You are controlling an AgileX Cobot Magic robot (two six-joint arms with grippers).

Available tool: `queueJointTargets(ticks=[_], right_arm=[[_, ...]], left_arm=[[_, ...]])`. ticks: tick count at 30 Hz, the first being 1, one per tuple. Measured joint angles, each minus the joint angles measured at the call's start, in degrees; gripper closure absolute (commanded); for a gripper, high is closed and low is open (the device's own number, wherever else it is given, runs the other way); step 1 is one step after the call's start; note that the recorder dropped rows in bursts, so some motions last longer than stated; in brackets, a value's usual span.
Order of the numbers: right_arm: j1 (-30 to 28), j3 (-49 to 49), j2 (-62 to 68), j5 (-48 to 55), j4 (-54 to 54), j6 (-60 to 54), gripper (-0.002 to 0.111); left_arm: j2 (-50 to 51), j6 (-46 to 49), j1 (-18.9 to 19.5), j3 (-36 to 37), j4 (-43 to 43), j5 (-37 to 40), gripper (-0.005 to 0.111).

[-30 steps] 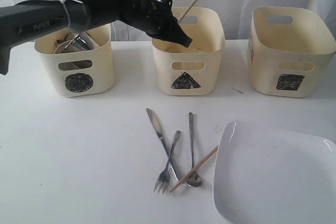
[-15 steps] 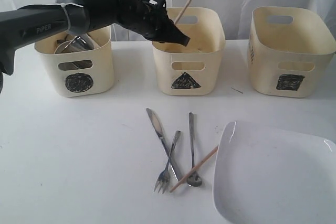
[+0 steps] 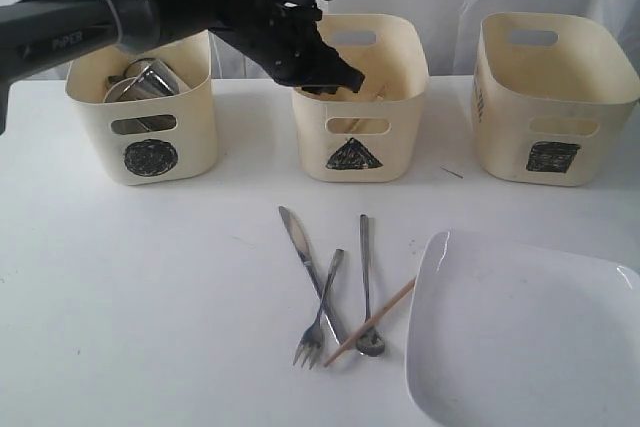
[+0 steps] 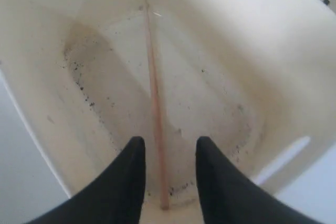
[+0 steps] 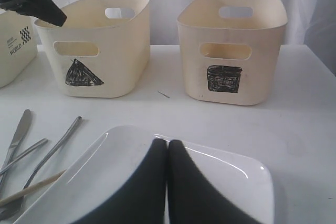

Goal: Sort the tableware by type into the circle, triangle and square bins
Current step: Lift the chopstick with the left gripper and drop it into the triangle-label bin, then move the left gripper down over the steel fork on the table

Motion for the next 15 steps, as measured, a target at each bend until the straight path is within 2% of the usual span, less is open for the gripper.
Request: queueJointTargets(ticks=[6,10,15], right_arm=[[0.0,0.0,0.0,0.0,0.0,0.0,0.108],[0.0,0.0,0.0,0.0,0.0,0.0,0.108],[0.0,0.0,0.0,0.0,0.0,0.0,0.108]], left_arm=[[-5.6,6.1,0.0,3.8,-4.8,8.7,0.068],[-10.7,7.9,0.0,11.1,-6.4,10.2,0.068],[-16.7,9.5,-0.4,23.7,-8.5,10.7,0.068]])
